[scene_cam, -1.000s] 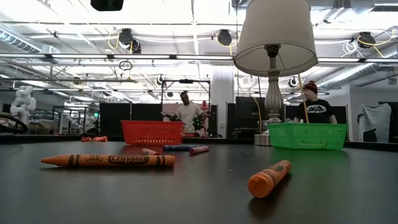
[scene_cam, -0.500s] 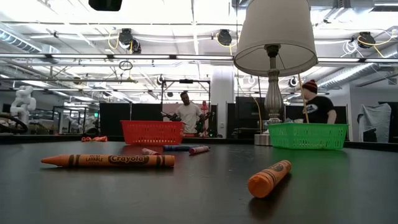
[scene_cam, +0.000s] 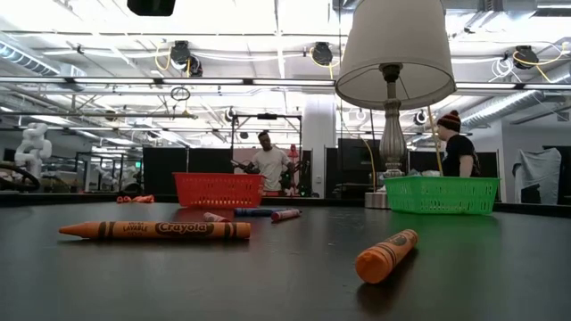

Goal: Sort crayons
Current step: Put the blue crayon into the orange basket

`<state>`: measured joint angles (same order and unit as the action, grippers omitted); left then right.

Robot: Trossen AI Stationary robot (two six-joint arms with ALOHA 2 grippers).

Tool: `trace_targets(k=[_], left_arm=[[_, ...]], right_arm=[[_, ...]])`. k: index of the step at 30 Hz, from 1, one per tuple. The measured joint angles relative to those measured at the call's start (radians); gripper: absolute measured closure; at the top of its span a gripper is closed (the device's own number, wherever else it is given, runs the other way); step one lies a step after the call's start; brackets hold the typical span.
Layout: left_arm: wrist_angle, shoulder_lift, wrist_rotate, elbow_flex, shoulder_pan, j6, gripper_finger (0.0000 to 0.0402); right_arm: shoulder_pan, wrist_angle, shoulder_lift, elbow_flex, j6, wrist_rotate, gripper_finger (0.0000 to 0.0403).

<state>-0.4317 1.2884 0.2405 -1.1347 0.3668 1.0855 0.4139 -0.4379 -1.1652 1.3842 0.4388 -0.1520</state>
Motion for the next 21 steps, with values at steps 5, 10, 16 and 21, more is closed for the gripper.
trace_targets(k=[5, 10, 16, 21], left_arm=[[-0.001, 0.000, 0.000, 0.000, 0.000, 0.001, 0.0359], [-0.004, 0.000, 0.000, 0.000, 0.000, 0.000, 0.0359], [-0.005, 0.000, 0.000, 0.000, 0.000, 0.000, 0.0359], [-0.004, 0.000, -0.001, 0.000, 0.001, 0.005, 0.0359]], right_arm=[[0.000, 0.000, 0.000, 0.000, 0.110, 0.000, 0.0399], [0.000, 0.000, 0.000, 0.000, 0.185, 0.000, 0.0399], [0.000, 0.000, 0.000, 0.000, 0.205, 0.046, 0.0399], [0.001, -0.029, 0.001, 0.000, 0.205, 0.153, 0.0399]])
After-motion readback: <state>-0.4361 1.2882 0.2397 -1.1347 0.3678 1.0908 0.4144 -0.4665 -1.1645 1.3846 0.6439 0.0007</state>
